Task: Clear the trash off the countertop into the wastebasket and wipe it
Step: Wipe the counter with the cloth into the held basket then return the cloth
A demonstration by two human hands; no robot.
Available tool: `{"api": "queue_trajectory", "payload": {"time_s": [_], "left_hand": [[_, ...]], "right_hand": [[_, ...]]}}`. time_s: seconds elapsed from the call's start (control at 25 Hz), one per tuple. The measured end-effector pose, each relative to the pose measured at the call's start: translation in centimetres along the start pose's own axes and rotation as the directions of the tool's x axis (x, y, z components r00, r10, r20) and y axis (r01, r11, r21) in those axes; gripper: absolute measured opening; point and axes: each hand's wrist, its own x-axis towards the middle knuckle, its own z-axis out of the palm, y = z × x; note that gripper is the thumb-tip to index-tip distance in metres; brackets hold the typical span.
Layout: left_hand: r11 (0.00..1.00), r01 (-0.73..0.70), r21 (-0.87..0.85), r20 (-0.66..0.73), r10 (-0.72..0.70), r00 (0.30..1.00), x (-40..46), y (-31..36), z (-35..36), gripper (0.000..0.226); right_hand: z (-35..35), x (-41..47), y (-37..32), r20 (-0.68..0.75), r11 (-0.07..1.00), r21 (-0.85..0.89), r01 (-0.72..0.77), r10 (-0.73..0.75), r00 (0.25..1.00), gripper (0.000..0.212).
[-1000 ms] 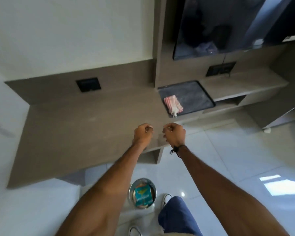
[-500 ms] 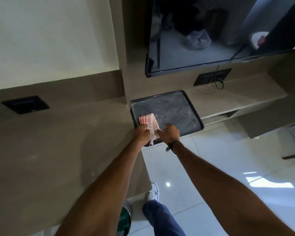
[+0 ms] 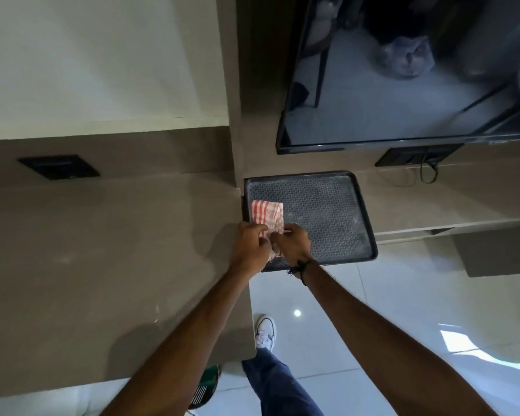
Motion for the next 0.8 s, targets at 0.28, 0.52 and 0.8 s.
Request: {"api": "queue_trajectory", "payload": {"time_s": [0.28,0.52,0.8], "left_hand": [[0.998,0.061,0.011,-0.085,-0.06,0.995,-2.4,-5.0,-6.9,0.046],[0.988,-0.144,0.049,-0.091,0.148,0.985,-7.2,-10.1,-8.7,0.033],[0.911,-0.389,0.135,-0.023,0.395,0.918,-22.2,-22.6,-7.0,0.024]], "right_hand": [[6.4,-4.7,-1.4,0.119,0.99,-0.034,0.136,-0.131,0.984,0.033],[6.4,-11.4,3.4,-0.166,0.931,-0.218,0.291,-0.33,0.93,0.037],[12.5,-24.6,18.2,-0.288,0.776,-0.516,0.363,-0.556,0.779,0.015]]}}
